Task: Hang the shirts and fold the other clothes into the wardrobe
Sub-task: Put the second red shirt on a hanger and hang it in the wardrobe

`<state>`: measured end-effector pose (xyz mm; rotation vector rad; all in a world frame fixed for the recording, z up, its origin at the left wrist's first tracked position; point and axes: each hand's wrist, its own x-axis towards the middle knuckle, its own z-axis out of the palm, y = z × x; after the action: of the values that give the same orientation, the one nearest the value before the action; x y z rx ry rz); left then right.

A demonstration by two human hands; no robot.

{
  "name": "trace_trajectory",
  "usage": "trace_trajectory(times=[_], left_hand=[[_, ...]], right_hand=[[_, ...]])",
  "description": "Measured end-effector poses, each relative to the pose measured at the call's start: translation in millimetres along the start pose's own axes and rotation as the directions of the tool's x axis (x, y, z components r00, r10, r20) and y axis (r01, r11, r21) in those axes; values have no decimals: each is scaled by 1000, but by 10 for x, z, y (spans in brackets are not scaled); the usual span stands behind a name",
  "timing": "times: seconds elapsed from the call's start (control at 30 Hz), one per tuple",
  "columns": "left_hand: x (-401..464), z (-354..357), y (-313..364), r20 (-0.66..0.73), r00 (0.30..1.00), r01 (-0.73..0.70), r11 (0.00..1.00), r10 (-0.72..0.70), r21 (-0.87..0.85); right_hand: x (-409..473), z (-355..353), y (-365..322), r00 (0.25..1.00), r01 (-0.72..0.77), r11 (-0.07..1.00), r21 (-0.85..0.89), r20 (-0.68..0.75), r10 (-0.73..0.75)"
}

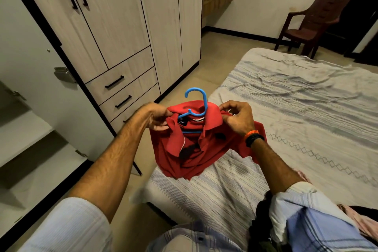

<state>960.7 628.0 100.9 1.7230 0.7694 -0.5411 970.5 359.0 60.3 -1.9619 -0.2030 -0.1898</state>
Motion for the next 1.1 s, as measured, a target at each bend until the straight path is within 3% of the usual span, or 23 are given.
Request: trace_trajectory(times=[0.2, 0.33, 0.43, 0.5, 0.57, 0.63, 0.7, 0.8, 0.9, 1.0, 1.1], left_hand=[[63, -105, -48, 90, 996, 22, 957, 4, -290], [45, -28, -107, 91, 992, -66, 978, 86, -197], [336, -120, -200, -44, 987, -153, 988, 152, -21], [355, -142, -192, -6, 985, -172, 985, 172, 2], [64, -82, -102, 121, 981, -133, 977, 154, -167], [54, -60, -63, 218, 959, -66, 890, 181, -451], [61, -13, -55, 173, 966, -64, 828, 191, -557], [151, 45, -70, -92, 971, -241, 905, 223, -350], [150, 62, -46, -248, 862, -460, 888, 443, -13], [-67, 94, 13, 5, 778, -621, 766, 629, 167], [-111, 131, 6, 274, 769, -638, 713, 577, 290]], right_hand=[[-15, -42, 53, 1000, 12, 1000, -5, -6, -12], [-2, -83, 28, 1000, 27, 999, 28, -18, -26], [5, -120, 41, 999, 18, 997, 72, -35, -16], [-20, -131, 52, 999, 21, 997, 80, -29, -18], [-42, -120, 49, 1000, 23, 996, 89, -19, -21], [-47, -107, 50, 1000, 26, 994, 105, -16, -24], [-43, -115, 24, 999, 35, 989, 142, -25, -32], [-18, -131, 28, 999, 37, 988, 149, -29, -33], [-31, -138, 52, 1000, 15, 991, 132, -22, -12], [-46, -111, 69, 1000, -16, 990, 139, -19, 18], [-41, -91, 63, 999, -41, 983, 176, -24, 46]])
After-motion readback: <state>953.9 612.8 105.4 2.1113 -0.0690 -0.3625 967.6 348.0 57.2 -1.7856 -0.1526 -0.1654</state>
